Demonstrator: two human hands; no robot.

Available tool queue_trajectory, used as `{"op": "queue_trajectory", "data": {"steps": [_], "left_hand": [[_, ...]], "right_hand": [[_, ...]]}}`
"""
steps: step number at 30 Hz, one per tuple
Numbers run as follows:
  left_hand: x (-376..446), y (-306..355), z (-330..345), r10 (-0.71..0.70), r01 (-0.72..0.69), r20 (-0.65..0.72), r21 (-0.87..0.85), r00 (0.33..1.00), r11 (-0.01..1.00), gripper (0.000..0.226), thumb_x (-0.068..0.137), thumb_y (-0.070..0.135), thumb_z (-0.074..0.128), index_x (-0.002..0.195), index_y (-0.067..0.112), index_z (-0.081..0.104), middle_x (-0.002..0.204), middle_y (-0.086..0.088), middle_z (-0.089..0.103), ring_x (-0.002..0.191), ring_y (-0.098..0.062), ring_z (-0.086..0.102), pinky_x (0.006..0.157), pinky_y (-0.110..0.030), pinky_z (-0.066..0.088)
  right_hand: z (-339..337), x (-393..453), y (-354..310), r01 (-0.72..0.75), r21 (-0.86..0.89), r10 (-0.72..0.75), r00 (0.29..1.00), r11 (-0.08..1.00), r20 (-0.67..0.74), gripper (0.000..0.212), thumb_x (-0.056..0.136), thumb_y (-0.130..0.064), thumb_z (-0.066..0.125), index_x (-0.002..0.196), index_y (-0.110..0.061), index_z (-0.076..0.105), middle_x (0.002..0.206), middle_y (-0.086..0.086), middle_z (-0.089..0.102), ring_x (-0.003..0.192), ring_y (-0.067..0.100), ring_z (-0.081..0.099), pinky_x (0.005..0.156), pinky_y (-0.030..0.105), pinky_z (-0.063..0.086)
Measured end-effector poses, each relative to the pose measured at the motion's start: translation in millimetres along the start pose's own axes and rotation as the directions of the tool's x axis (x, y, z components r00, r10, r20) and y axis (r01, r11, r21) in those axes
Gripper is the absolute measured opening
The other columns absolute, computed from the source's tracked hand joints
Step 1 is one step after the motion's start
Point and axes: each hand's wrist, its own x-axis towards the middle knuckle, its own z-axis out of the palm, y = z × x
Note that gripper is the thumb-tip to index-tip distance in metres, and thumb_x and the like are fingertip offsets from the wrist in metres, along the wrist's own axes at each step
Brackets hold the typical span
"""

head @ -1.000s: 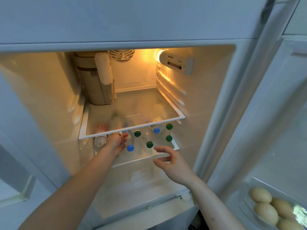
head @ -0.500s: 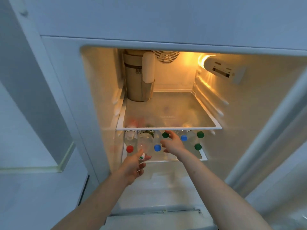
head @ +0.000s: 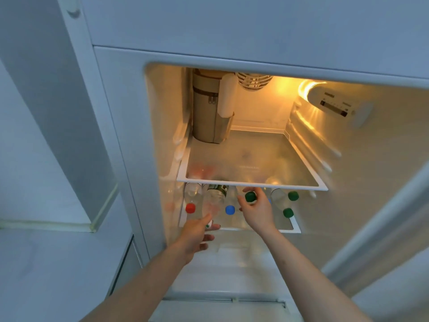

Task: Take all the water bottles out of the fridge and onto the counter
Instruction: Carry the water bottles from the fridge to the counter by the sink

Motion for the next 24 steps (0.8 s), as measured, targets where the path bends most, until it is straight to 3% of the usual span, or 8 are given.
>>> {"op": "queue_trajectory", "data": {"steps": [4, 8, 11, 13, 17, 20, 24], "left_hand": [[2.4, -9.0, 4.5, 0.091, -0.084, -0.046, 0.128, 0.995, 0.988, 0.056, 0.092, 0.068, 0.058, 0.107, 0.014, 0.064, 0.104, 0.005, 0.076, 0.077, -0.015, 0.062, 0.061, -0.028, 0.049], [-2.5, -20.6, 9.3, 0.269, -0.223, -0.105, 0.325, 0.957, 0.919, 0.045, 0.099, 0.057, 0.053, 0.101, 0.012, 0.059, 0.091, 0.005, 0.076, 0.063, -0.013, 0.067, 0.06, -0.028, 0.049], [-22.3, -25.1, 4.1, 0.398, -0.302, -0.169, 0.413, 0.902, 0.859, 0.037, 0.101, 0.049, 0.054, 0.093, 0.013, 0.057, 0.08, 0.004, 0.075, 0.055, -0.014, 0.068, 0.053, -0.021, 0.046], [-37.3, -29.0, -4.6, 0.479, -0.354, -0.199, 0.45, 0.855, 0.82, 0.029, 0.101, 0.045, 0.055, 0.091, 0.018, 0.055, 0.077, 0.004, 0.073, 0.055, -0.014, 0.068, 0.046, -0.016, 0.044], [-62.3, -39.2, -16.6, 0.605, -0.464, -0.186, 0.485, 0.774, 0.741, 0.02, 0.098, 0.042, 0.06, 0.092, 0.026, 0.05, 0.078, 0.006, 0.069, 0.057, -0.017, 0.068, 0.045, -0.021, 0.049], [-80.7, -42.3, -21.2, 0.691, -0.534, -0.152, 0.526, 0.707, 0.662, 0.024, 0.095, 0.05, 0.06, 0.094, 0.03, 0.047, 0.073, 0.006, 0.065, 0.058, -0.016, 0.067, 0.051, -0.039, 0.054], [-96.5, -46.6, -20.8, 0.716, -0.541, -0.054, 0.618, 0.696, 0.571, 0.029, 0.093, 0.055, 0.057, 0.09, 0.03, 0.045, 0.063, 0.008, 0.058, 0.058, -0.011, 0.057, 0.052, -0.032, 0.046]], "right_hand": [[-6.9, -41.4, 8.0, 0.07, 0.042, -0.068, 0.996, 0.997, -0.056, 0.014, 0.092, -0.045, 0.065, 0.101, -0.042, 0.054, 0.084, -0.003, 0.066, 0.078, 0.025, 0.072, 0.074, 0.054, 0.06], [-19.3, -75.4, 12.5, 0.126, 0.058, -0.12, 0.988, 0.99, -0.094, 0.006, 0.1, -0.038, 0.056, 0.104, -0.041, 0.052, 0.104, -0.01, 0.057, 0.09, 0.026, 0.071, 0.071, 0.058, 0.059], [-41.9, -97.6, 1.6, 0.161, 0.054, -0.149, 0.972, 0.985, -0.179, 0.022, 0.106, -0.018, 0.052, 0.102, -0.04, 0.054, 0.109, -0.01, 0.049, 0.095, 0.021, 0.072, 0.071, 0.047, 0.064], [-56.4, -110.8, -7.1, 0.197, 0.052, -0.185, 0.966, 0.979, -0.183, 0.027, 0.107, -0.015, 0.053, 0.103, -0.041, 0.056, 0.112, -0.007, 0.05, 0.09, 0.018, 0.072, 0.073, 0.042, 0.064], [-67.0, -137.3, -16.7, 0.182, 0.019, -0.179, 0.978, 0.983, -0.107, 0.017, 0.105, -0.017, 0.059, 0.104, -0.033, 0.059, 0.109, -0.005, 0.052, 0.072, 0.02, 0.071, 0.072, 0.048, 0.062], [-63.0, -154.3, -13.5, 0.124, -0.02, -0.124, 0.992, 0.992, 0.009, 0.015, 0.105, -0.023, 0.059, 0.103, -0.037, 0.059, 0.103, -0.012, 0.052, 0.067, 0.02, 0.073, 0.071, 0.054, 0.06], [-51.9, -166.6, 4.1, 0.066, -0.119, -0.041, 0.979, 0.991, 0.197, 0.008, 0.104, -0.033, 0.061, 0.104, -0.041, 0.059, 0.103, -0.013, 0.053, 0.065, 0.02, 0.071, 0.074, 0.053, 0.06]]}}
